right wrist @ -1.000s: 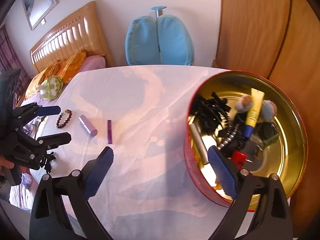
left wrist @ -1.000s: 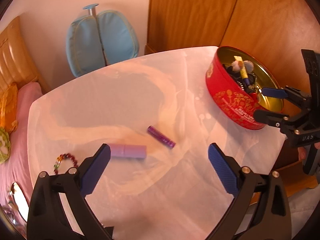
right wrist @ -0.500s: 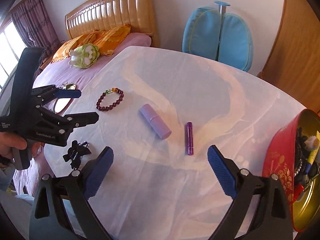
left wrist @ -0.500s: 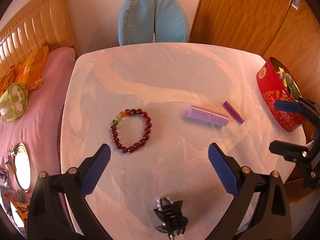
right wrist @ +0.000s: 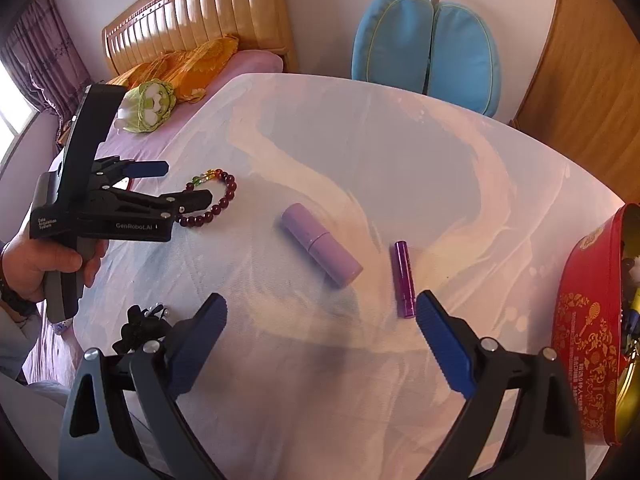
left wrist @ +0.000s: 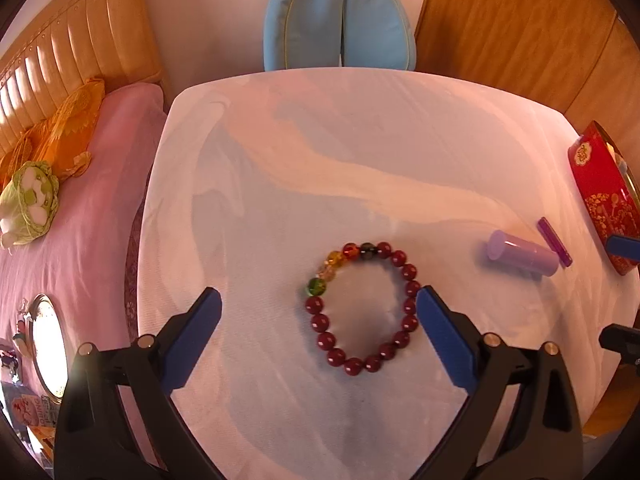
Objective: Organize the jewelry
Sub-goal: 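Move the left gripper over the red bead bracelet, then grasp the red bead bracelet with the left gripper and lift it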
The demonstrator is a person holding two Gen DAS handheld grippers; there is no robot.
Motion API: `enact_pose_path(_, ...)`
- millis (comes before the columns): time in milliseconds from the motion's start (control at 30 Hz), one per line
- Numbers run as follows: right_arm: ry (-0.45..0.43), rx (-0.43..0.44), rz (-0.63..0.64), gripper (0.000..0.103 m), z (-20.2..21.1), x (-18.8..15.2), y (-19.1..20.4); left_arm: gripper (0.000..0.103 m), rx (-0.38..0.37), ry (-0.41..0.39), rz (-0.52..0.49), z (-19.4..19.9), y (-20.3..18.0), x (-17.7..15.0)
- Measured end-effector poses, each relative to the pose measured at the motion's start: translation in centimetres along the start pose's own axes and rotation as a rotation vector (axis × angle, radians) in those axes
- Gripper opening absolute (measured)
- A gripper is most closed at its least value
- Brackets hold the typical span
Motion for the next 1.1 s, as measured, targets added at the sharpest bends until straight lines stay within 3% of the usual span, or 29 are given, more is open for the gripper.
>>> enact_pose_path(67, 0.002, 0.001, -0.006, 0.096, -0.2, 0.1, 0.2, 0.094, -0.013, 0.005, -0.004, -0.2, 0.5, -0.2)
enact_pose_path(200, -0.003, 0.007, 0.006, 0.096, -0.5, 0.5, 1.0, 0.082, -0.011, -0.015, -0.027, -0.2, 0.7, -0.2)
enact_pose_path(267, -0.003, 0.014, 0.015, 0.096, -0.7, 0.7, 1.5, 0.072, 0.002, -0.027, -0.062, -0.1, 0.6, -0.3)
enact_pose_path(333, 0.0, 0.018, 0.026, 0.096, -0.9, 0.8, 2.0, 0.051, 0.011, -0.045, -0.09, 0.1, 0.6, -0.3)
enact_pose_path(467, -0.001, 0.027, 0.046, 0.096, -1.2, 1.2, 2.8, 0.042, -0.001, -0.062, -0.103, 0.4, 0.6, -0.3)
enact_pose_path(533, 0.002, 0.028, 0.051, 0.096, -1.3, 1.2, 3.0, 0.021, -0.018, -0.07, -0.121, 0.4, 0.7, -0.4)
enact_pose_path(600, 0.005, 0.026, 0.053, 0.096, -1.4, 1.1, 3.0, 0.01, -0.027, -0.07, -0.133, 0.6, 0.4, -0.5)
enact_pose_path(900, 0.007, 0.023, 0.05, 0.096, -1.1, 0.9, 2.9, 0.01, -0.107, -0.067, -0.149, 2.0, -0.9, -1.2)
enact_pose_path(1100, -0.015, 0.017, 0.053, 0.096, 0.1, 0.7, 2.5, 0.01, -0.128, -0.119, -0.165, 4.5, -2.7, 0.3)
Point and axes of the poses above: each gripper's, at about its wrist camera, not at the fingertips, and z roughly against the way its jaws point, y to its left, x to its top, the point moved 5 cm from there along -z, roughly the way its jaws point, and after that the axes turned 7 degrees about -y, right-handed, at the moved point
